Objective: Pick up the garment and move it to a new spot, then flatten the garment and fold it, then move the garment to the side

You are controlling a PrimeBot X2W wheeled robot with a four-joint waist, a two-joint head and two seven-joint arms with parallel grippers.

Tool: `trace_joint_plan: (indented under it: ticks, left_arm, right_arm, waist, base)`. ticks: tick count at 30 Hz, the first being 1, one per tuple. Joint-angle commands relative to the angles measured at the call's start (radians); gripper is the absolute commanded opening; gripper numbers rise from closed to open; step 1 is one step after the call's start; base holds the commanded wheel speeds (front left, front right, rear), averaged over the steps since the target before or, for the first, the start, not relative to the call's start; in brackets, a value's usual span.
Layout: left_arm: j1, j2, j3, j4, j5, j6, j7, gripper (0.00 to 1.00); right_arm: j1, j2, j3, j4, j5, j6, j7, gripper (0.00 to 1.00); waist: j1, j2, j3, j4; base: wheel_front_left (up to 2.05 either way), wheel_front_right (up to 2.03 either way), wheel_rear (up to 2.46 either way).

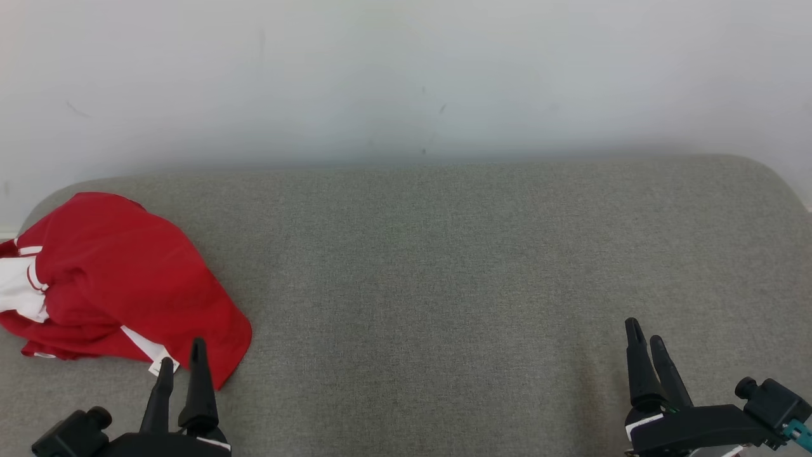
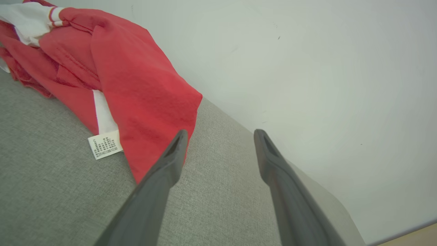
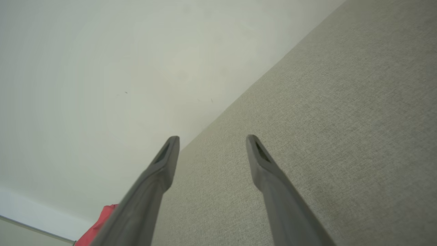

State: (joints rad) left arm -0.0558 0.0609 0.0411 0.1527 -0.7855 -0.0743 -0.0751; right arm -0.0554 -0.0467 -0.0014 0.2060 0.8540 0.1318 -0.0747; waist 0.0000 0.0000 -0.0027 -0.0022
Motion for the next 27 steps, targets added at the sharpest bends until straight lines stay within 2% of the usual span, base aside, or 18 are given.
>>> trace_joint_plan:
  ticks: [1,11,12,13,27]
  left_arm:
    - [0.004,0.009,-0.004,-0.019,0.04,0.002,-0.01,1.0]
    - [0.014,0.021,-0.023,-0.032,0.164,0.012,-0.042,1.0]
    - [0.016,0.023,-0.027,-0.035,0.187,0.015,-0.048,1.0]
    - [0.019,0.031,-0.038,-0.046,0.287,0.026,-0.072,1.0]
    - [0.031,0.042,-0.043,-0.071,0.407,0.026,-0.104,1.0]
  right_arm:
    - [0.002,-0.003,0.006,-0.012,-0.037,-0.001,-0.012,1.0]
    - [0.002,-0.004,0.03,-0.009,-0.174,-0.001,-0.043,1.0]
    - [0.002,-0.004,0.034,-0.01,-0.199,-0.001,-0.048,1.0]
    - [0.003,-0.004,0.05,-0.014,-0.304,-0.001,-0.073,1.0]
    - [0.011,-0.004,0.048,-0.028,-0.448,-0.001,-0.106,1.0]
  waist:
    - [0.0,0.0,-0.001,0.001]
    - [0.0,0.0,-0.005,-0.001]
    - [0.0,0.0,-0.006,-0.001]
    - [0.0,0.0,-0.007,-0.002]
    - [0.0,0.0,-0.009,0.0]
  base:
    - [0.0,0.0,0.0]
    - [0.0,0.0,0.0]
    - [0.0,0.0,0.0]
    - [0.0,0.0,0.0]
    - [0.0,0.0,0.0]
